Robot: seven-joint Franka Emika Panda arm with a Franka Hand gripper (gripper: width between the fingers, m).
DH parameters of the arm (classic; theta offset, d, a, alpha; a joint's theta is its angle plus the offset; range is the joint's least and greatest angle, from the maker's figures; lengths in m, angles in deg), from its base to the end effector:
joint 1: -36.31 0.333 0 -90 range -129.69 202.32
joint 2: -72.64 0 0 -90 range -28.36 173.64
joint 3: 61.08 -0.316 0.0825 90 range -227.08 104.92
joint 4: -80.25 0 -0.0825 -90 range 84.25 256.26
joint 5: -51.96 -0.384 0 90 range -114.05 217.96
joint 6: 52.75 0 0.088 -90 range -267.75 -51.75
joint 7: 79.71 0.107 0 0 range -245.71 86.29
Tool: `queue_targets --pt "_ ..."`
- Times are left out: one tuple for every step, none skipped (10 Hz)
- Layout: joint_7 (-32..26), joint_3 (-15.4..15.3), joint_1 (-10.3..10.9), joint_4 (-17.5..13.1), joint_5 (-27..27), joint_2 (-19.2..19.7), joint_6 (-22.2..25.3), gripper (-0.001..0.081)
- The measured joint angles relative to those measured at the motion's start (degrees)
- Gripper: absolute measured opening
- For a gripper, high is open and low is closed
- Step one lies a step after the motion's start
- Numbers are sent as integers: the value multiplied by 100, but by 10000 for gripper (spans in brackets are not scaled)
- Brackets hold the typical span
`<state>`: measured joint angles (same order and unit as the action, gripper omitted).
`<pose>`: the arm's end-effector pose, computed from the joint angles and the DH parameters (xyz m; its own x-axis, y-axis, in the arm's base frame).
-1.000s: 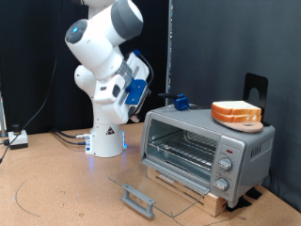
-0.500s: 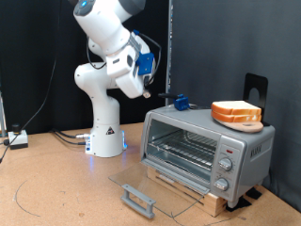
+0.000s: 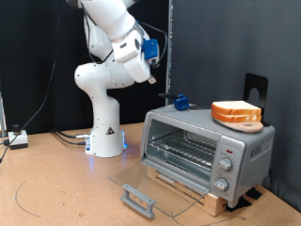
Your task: Make a piece of toast with the oven
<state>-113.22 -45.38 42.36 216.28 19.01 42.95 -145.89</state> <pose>0.3764 -0.0185 0.5108 0.9442 0.3009 0.1343 0.3112 -0.6806 -0.6633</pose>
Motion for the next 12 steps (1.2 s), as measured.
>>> queue_targets --pt "-513 -38 140 31 -166 -169 -83 807" --pt "-1043 -54 275 87 -327 -353 -97 807" --pt "-1425 -62 401 138 -413 -528 17 807" --pt "-1567 -83 494 167 -422 -679 209 807" --pt "-1579 -154 533 201 -422 -827 361 807" --pt "-1526 -255 543 241 -423 -982 502 807" --pt "-1464 -306 542 331 -423 -1144 539 807" --pt "-1464 -301 539 332 -423 -1130 533 807" --pt "-1473 -308 536 385 -423 -1160 509 807" --pt "-1437 -380 478 578 -423 -1326 291 807" --pt "-1312 -512 355 869 -414 -1602 31 807" --pt "-1110 -677 199 1177 -401 -1901 -247 807"
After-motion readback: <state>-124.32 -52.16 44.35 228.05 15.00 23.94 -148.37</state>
